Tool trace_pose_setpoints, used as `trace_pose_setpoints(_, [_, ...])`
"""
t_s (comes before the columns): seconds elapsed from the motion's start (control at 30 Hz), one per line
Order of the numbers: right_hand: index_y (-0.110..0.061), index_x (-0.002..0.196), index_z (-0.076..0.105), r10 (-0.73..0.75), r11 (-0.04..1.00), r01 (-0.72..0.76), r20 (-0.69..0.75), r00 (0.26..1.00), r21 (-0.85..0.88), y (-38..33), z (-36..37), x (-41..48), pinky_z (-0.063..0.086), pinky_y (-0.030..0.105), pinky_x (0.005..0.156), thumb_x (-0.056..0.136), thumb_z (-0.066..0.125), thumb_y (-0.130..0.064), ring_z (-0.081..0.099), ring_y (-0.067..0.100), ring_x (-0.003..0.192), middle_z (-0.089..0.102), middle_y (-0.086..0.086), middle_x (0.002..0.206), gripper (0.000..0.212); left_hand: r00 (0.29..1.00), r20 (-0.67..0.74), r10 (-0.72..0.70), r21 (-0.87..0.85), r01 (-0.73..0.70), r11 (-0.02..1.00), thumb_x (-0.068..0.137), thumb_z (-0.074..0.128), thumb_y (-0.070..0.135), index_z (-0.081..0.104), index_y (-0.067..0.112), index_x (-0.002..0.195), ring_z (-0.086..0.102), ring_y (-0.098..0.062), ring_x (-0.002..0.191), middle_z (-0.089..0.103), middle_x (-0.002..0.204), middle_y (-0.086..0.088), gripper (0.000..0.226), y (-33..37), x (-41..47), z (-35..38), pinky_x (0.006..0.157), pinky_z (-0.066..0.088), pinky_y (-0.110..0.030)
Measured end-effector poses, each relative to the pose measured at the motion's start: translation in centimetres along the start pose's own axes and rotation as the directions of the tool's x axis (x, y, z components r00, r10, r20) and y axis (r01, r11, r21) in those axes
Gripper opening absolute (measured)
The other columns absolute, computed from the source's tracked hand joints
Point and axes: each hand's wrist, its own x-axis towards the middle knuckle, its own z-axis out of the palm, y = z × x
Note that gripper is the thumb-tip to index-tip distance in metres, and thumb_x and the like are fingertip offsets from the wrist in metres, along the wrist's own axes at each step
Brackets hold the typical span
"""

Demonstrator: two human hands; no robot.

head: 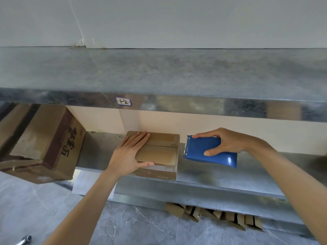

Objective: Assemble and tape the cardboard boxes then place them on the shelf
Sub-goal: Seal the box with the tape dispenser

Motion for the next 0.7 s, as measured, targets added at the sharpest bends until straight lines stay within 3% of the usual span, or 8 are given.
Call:
trace_pose_setpoints(0.13, [-0.069,0.121,0.05,0.02,0.997,-0.021,-0.004,1.0,-0.073,-1.2,0.9,0.8,0.052,0.029,0.097,0.078,0.079,-0.044,0.059,-0.011,0.104,0.05,-0.046,0.125,0.058,1.0,-0.004,-0.002,-0.01,0.002,1.0,0.073,0.031,0.093,0.022,0.034,0.156,0.017,-0.004,0.149,0.02,0.161,0.017,0.102,0.1,0.1,0.0,0.122,0.022,-0.039])
trace_pose_setpoints(0.23, [-0.066,0.122,0.052,0.038,0.993,-0.041,-0.028,0.999,-0.113,-2.1,1.1,1.3,0.049,0.028,0.099,0.078,0.079,-0.044,0.057,-0.006,0.11,0.051,-0.041,0.127,0.056,1.0,0.008,-0.008,-0.01,0.008,1.0,0.073,0.034,0.092,0.023,0.034,0.156,0.016,-0.003,0.149,0.02,0.162,0.017,0.102,0.2,0.2,0.0,0.122,0.023,-0.04])
trace_pose_setpoints(0.37, [-0.065,0.119,0.055,0.071,0.98,-0.078,-0.049,0.996,-0.182,-3.9,1.0,1.7,0.05,0.021,0.083,0.076,0.079,-0.045,0.06,-0.006,0.099,0.057,-0.038,0.12,0.054,1.0,0.024,-0.012,-0.002,0.012,1.0,0.072,0.031,0.093,0.022,0.033,0.156,0.015,-0.004,0.15,0.019,0.163,0.015,0.104,0.2,0.3,0.1,0.122,0.022,-0.04])
trace_pose_setpoints(0.5, [-0.056,0.129,0.054,0.134,0.928,-0.157,-0.09,0.987,-0.337,-4.9,2.1,3.2,0.053,0.033,0.087,0.074,0.08,-0.047,0.061,0.012,0.098,0.062,-0.016,0.118,0.062,1.0,0.022,-0.006,-0.008,0.007,1.0,0.071,0.024,0.096,0.022,0.033,0.156,0.015,-0.004,0.15,0.019,0.163,0.015,0.106,0.2,0.3,0.0,0.123,0.02,-0.039])
trace_pose_setpoints(0.6, [-0.055,0.134,0.049,0.159,0.895,-0.208,-0.155,0.975,-0.395,-3.8,4.5,3.9,0.052,0.033,0.08,0.075,0.078,-0.047,0.059,0.014,0.093,0.064,-0.016,0.108,0.066,1.0,0.013,-0.002,-0.026,0.002,1.0,0.071,0.025,0.096,0.025,0.032,0.156,0.016,-0.005,0.15,0.021,0.162,0.015,0.106,0.2,0.3,0.1,0.122,0.022,-0.041])
trace_pose_setpoints(0.7, [-0.054,0.139,0.044,0.167,0.882,-0.279,-0.302,0.939,-0.381,-1.5,6.4,4.5,0.043,0.031,0.07,0.077,0.076,-0.051,0.057,0.017,0.099,0.062,-0.012,0.128,0.07,1.0,-0.013,-0.001,-0.036,0.001,0.999,0.07,0.027,0.096,0.028,0.032,0.155,0.019,-0.006,0.149,0.025,0.161,0.014,0.106,0.2,0.3,0.1,0.121,0.023,-0.041])
